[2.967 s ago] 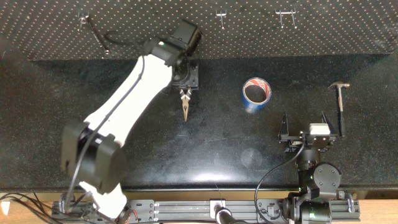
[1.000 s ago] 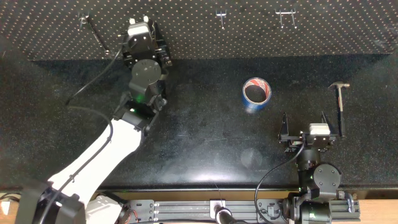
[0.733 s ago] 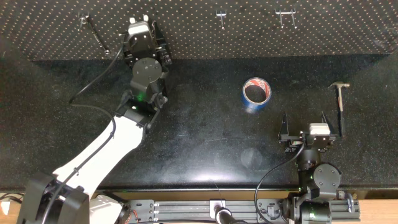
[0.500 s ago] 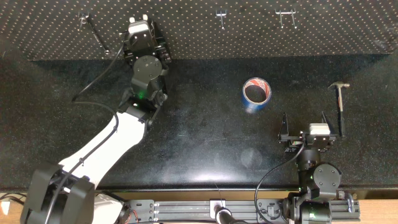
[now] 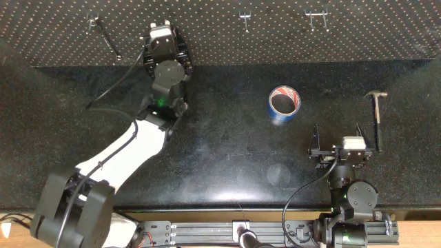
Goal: Place Tools Onto Pegboard
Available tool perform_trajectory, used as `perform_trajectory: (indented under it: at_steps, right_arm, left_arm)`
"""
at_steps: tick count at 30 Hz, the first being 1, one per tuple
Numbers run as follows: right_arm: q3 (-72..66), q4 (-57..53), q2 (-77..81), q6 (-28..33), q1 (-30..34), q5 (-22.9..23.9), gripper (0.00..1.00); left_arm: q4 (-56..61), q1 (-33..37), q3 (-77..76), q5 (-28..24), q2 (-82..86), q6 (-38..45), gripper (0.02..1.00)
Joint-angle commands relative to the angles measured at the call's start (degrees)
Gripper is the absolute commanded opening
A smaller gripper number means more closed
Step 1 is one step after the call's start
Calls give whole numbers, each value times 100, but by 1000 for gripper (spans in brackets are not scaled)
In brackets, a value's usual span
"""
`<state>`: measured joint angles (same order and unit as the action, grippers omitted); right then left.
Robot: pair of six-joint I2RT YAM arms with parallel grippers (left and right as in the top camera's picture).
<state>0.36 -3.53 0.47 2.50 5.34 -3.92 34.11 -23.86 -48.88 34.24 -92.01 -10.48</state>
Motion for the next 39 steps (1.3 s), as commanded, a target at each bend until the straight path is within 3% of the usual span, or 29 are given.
perform_trajectory:
  at_steps: [1,5,13,19,23,30,36,37,38,39]
  right_arm:
    - [-11,-33,-42,61,9,50,976]
    - [-11,-33,-42,61,9,50,976]
    - [-11,-33,-42,61,9,50,976]
    - [-11,-33,-42,61,9,50,976]
    - [-11,-33,-42,61,9,50,976]
    - [-11,-33,-42,61,9,50,976]
    - [-11,-33,-42,61,9,50,976]
    - [-11,-33,-42,61,9,52,976]
    - [-11,-33,-42,61,9,50,974]
    - [-11,-33,-42,61,9,52,976]
  left_arm:
    - [87,74,15,-39,-66,31,27]
    - [87,138,81,-68,-63,26,27]
    - [83,140,299,-627,-66,-122,29]
    - [81,140,299,-625,-66,-122,29]
    - [76,140,299,-625,-66,-129,384]
    - [59,140,299,-625,-66,-127,520]
    - [42,166,299,-621,-66,-289,737]
    - [20,221,299,-627,-63,-461,803]
    - [-26,295,299,-625,-66,-577,974]
    - [-101,385,299,-649,-63,-765,993]
